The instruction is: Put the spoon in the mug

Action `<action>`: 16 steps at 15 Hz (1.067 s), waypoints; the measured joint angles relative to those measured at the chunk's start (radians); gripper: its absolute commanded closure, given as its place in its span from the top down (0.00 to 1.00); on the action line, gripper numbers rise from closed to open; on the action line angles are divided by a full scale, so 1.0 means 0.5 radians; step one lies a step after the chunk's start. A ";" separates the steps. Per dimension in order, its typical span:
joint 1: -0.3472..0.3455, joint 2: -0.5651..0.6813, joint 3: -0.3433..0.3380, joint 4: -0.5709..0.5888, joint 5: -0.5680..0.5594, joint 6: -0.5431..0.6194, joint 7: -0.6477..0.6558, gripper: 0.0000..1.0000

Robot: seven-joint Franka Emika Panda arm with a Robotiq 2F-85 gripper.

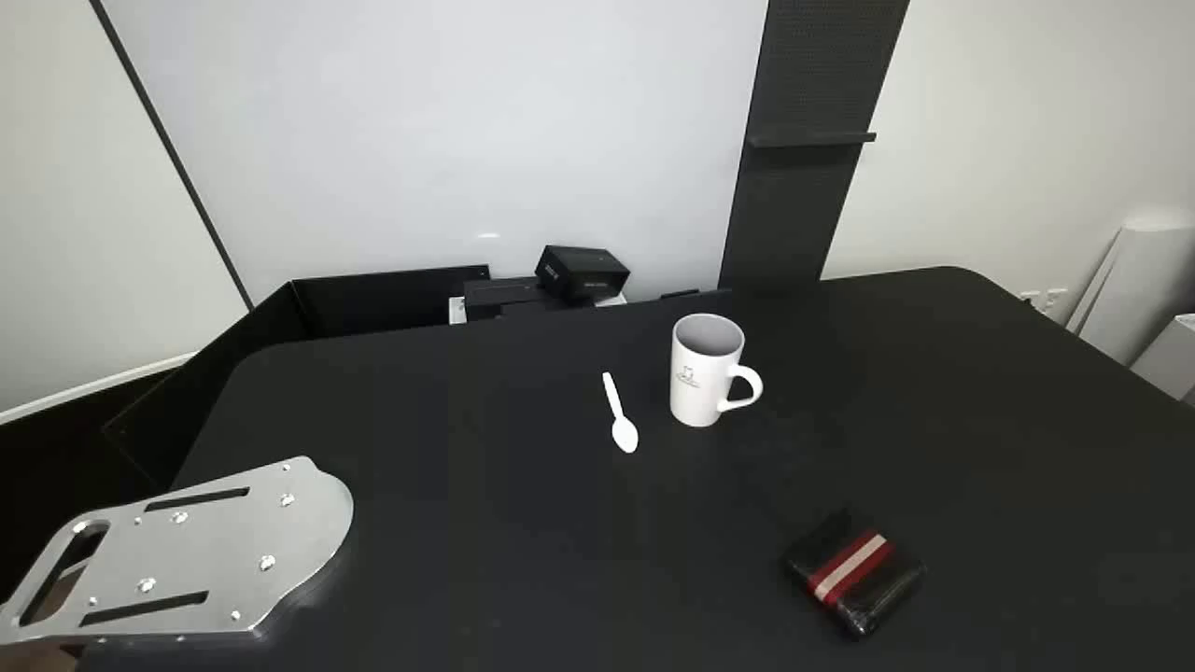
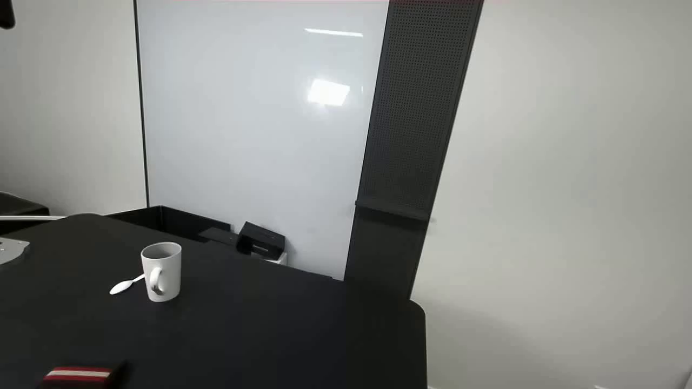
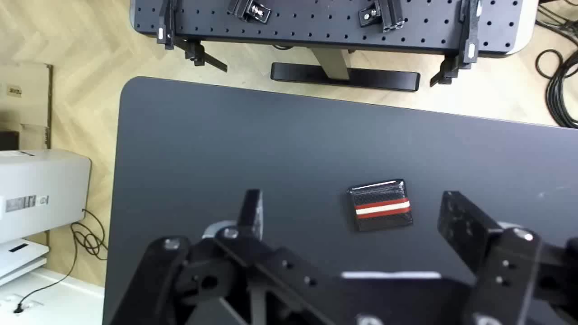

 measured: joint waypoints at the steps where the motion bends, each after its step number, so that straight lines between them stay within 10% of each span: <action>1: 0.000 0.000 0.000 0.000 0.000 0.002 0.000 1.00; 16: 0.027 0.001 -0.025 -0.002 -0.037 0.078 -0.002 1.00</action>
